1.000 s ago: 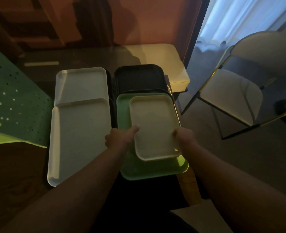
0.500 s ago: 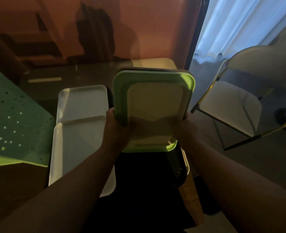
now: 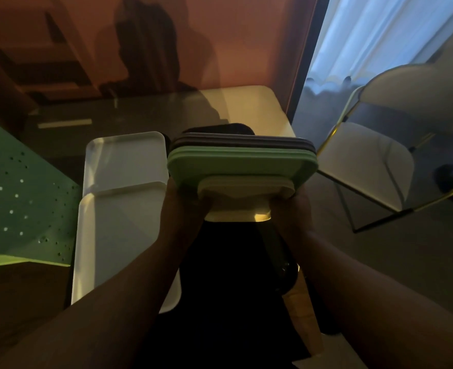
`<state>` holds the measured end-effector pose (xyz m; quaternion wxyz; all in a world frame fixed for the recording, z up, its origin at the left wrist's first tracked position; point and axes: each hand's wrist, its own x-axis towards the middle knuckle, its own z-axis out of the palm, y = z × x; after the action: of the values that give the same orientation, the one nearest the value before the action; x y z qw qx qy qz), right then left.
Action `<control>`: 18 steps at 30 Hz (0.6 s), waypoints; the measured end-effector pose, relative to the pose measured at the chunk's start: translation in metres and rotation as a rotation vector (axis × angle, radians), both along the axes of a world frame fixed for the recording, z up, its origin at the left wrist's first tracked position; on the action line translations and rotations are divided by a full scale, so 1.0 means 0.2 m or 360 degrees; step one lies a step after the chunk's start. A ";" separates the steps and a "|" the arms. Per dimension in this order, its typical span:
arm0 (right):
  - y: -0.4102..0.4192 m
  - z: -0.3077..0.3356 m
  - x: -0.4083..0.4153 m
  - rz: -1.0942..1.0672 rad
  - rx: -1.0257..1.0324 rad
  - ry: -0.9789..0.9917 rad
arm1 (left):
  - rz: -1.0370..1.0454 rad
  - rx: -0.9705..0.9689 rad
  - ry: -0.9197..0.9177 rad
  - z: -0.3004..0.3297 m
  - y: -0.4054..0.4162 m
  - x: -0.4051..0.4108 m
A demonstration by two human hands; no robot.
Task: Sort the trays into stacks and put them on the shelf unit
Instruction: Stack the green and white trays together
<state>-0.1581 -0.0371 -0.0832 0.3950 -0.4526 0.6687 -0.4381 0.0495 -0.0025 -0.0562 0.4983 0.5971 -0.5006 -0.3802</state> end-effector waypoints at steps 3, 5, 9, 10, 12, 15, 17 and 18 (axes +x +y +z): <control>0.02 -0.01 -0.02 0.0000 -0.0014 -0.0099 | -0.0017 -0.0059 0.0004 -0.02 0.01 0.00; 0.02 -0.01 -0.01 -0.0036 0.0019 -0.0077 | -0.0034 -0.0080 0.0070 -0.02 0.01 0.01; 0.00 0.08 0.04 -0.0077 0.0095 -0.0097 | -0.0054 -0.0095 0.0000 -0.01 -0.03 0.05; -0.02 0.11 0.05 -0.0060 0.0116 -0.0109 | -0.0071 -0.0124 -0.0026 0.01 -0.04 0.06; -0.05 0.19 0.08 0.0013 0.0175 -0.0151 | -0.0099 -0.0165 -0.0067 0.03 -0.05 0.10; -0.09 0.25 0.17 0.0183 0.0329 -0.0162 | -0.0072 -0.0075 -0.0040 0.02 -0.05 0.24; -0.09 0.28 0.26 0.0256 0.0432 -0.0131 | 0.0024 0.0117 -0.0039 0.02 -0.02 0.34; -0.08 0.29 0.31 0.0285 0.0501 -0.0192 | 0.0122 0.0259 -0.0059 0.03 0.00 0.39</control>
<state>-0.0957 -0.0529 -0.0258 0.5378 -0.4158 0.6611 -0.3176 0.1282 -0.0018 -0.0500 0.4530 0.6614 -0.4538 -0.3891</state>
